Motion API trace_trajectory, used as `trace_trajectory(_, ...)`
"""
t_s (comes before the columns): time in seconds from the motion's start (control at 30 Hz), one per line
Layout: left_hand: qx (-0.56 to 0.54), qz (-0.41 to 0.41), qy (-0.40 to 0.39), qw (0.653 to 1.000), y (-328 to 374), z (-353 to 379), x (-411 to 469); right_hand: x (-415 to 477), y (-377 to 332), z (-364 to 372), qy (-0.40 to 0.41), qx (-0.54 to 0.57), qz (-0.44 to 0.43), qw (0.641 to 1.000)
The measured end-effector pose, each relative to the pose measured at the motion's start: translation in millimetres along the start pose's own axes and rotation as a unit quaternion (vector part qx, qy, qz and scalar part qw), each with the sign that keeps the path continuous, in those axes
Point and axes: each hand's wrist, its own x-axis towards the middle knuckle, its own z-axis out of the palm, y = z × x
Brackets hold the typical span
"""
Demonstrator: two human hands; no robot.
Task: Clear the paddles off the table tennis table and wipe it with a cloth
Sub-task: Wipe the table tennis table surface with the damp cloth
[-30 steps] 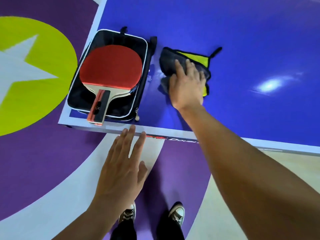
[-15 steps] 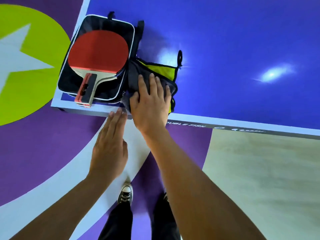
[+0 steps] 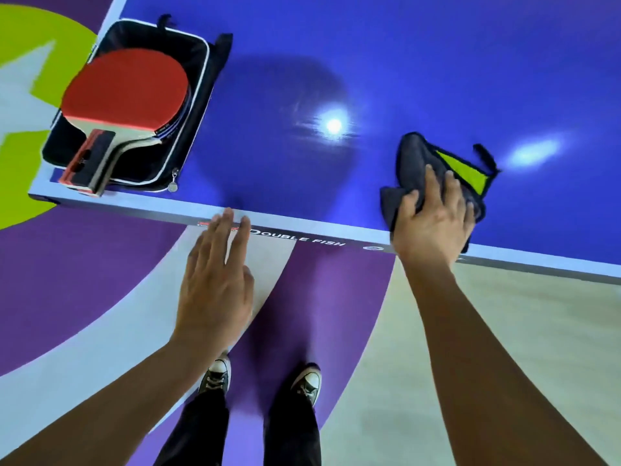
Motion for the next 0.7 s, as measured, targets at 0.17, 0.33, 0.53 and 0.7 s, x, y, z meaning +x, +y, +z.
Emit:
trace_trajectory(0.17,-0.068,-0.067,0.031,0.995,19.3,15.3,1.6,15.0,-18.9,12.4,0.012,-0.008,0.049,0.999)
trace_trajectory(0.33,-0.020,-0.018,0.021,0.999,3.4,13.9,-3.5,2.3,-106.9,35.1,-0.050,0.001,-0.102,0.993)
trace_trajectory(0.53,-0.001,-0.012,0.036,0.999,0.6,15.2,1.0,-40.7,-138.3,41.8,-0.091,0.049,-0.248,0.963)
trace_trajectory(0.7,0.028,-0.065,0.069,0.995,9.6,13.1,11.9,-76.9,-88.4,26.3,-0.087,0.059,-0.272,0.957)
